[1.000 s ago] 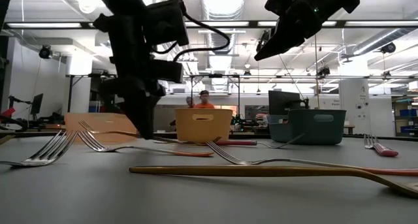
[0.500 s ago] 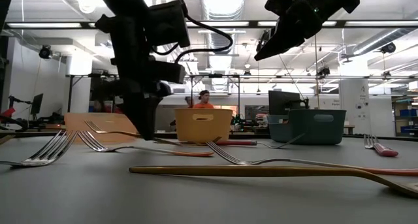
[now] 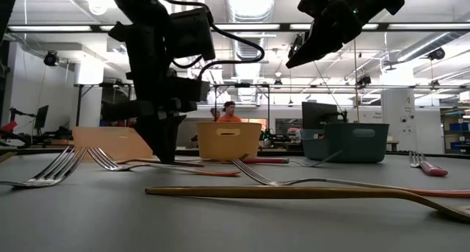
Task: Sort silverware by color (type)
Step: Put the gold fork into the orange bin
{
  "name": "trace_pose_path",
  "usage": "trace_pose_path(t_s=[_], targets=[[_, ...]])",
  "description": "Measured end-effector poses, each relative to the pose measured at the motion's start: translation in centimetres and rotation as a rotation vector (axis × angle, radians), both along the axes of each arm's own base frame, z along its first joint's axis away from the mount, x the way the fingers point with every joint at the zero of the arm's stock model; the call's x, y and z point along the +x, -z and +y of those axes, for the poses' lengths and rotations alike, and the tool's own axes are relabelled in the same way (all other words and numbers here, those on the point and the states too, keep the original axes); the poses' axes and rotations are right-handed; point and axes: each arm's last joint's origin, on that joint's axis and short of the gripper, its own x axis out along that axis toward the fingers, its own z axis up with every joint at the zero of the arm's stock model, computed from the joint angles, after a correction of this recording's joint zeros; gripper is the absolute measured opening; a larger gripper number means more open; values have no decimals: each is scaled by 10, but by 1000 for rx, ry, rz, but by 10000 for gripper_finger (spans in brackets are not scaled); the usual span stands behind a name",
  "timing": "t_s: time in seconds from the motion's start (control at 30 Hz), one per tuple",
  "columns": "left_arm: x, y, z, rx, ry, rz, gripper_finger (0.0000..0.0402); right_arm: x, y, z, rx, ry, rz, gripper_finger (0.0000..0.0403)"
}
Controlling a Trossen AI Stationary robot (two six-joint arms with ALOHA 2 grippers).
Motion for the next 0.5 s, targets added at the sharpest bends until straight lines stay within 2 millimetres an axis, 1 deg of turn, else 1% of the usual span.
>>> trace_pose_path(t_s=[0.13, 0.27, 0.33, 0.4, 0.5], targets=[[-6, -9, 1, 20, -25, 42, 58, 0, 0, 0, 0, 0, 0, 123], [-13, -22, 1, 11, -80, 92, 58, 0, 0, 0, -1, -1, 0, 123], [-17, -26, -1, -16, -105, 116, 55, 0, 0, 0, -3, -1, 1, 123], [-21, -25, -4, -62, -117, 138, 50, 0, 0, 0, -4, -2, 1, 123], [-26, -18, -10, -90, -110, 155, 38, 0, 0, 0, -5, -1, 1, 123]])
